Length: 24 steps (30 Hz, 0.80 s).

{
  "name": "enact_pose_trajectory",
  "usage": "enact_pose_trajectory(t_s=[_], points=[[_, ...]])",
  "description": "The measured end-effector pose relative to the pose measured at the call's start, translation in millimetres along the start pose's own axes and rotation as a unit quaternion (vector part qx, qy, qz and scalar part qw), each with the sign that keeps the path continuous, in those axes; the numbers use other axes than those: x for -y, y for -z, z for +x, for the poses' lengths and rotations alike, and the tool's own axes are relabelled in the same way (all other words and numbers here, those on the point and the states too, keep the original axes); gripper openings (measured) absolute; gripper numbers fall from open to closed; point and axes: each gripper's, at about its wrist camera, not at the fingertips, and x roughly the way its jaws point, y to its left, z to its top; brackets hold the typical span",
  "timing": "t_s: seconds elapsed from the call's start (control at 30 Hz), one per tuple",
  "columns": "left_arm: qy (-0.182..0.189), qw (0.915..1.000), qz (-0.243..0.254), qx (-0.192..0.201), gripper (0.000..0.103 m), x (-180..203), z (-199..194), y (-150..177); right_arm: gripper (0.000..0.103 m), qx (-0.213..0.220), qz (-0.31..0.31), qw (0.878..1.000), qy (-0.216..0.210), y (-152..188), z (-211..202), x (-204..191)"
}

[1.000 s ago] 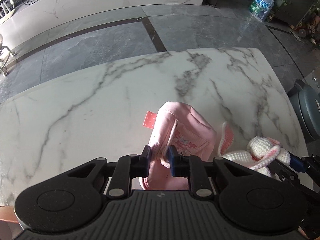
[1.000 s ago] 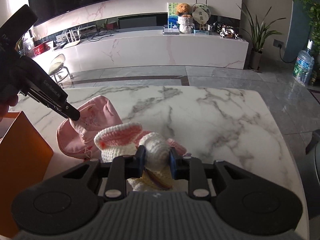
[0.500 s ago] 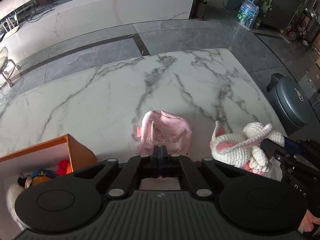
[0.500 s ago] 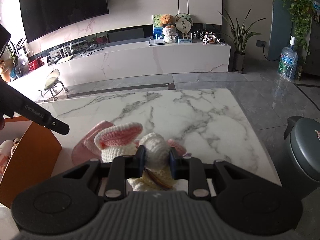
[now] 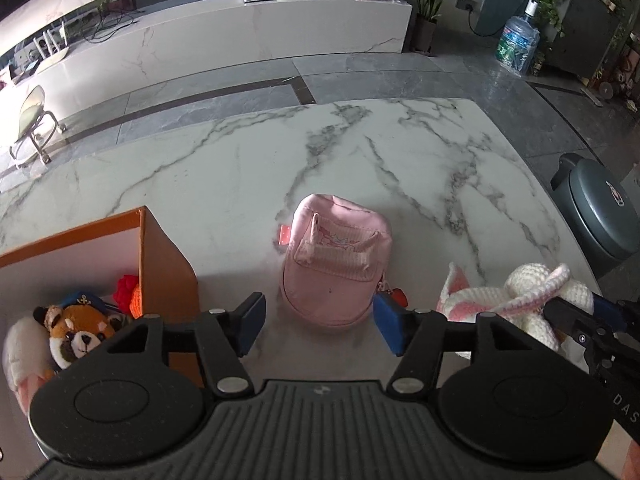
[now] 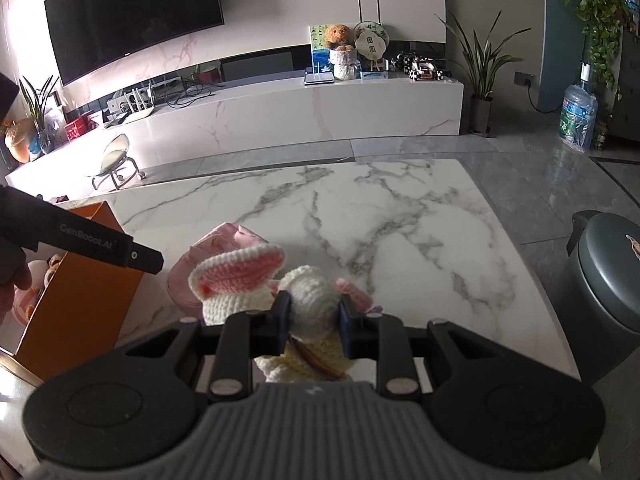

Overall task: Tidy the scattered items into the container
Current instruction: 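Lift and carry the pink bag and crochet bunny over the orange box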

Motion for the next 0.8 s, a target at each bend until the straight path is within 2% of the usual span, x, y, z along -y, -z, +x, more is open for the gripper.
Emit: enact_pose_trajectory(t_s=[0.23, 0.47, 0.53, 0.6, 0.63, 0.73, 0.8], points=[[-0.008, 0.9974, -0.069, -0.019, 0.081, -14.9, 44.6, -14.5, 0.027, 0.004, 0.000, 1.000, -0.003, -6.4, 21.7, 8.5], [-0.004, 0.9933, -0.108, -0.042, 0.081, -28.3, 78.2, -25.2, 0.027, 0.001, -0.004, 1.000, -0.013, -10.6, 42.1, 12.9], [0.000, 0.9926, -0.111, -0.051, 0.076, -28.9, 85.0, -23.4, 0.027, -0.003, -0.004, 1.000, -0.015, -10.2, 46.6, 12.8], [0.009, 0.9922, -0.114, -0.051, 0.060, -28.1, 88.1, -20.1, 0.027, -0.006, -0.004, 1.000, -0.016, -9.2, 49.8, 11.9], [0.010, 0.9924, -0.112, -0.049, 0.060, -26.6, 88.5, -19.0, 0.027, -0.008, -0.005, 1.000, -0.016, -8.7, 51.3, 11.4], [-0.002, 0.9949, -0.093, -0.038, 0.048, -19.2, 86.6, -16.3, 0.027, -0.013, -0.005, 1.000, -0.017, -7.2, 56.0, 10.0], [-0.005, 0.9958, -0.087, -0.029, 0.035, -16.4, 82.8, -15.5, 0.027, -0.016, -0.005, 1.000, -0.017, -6.1, 59.2, 9.0]])
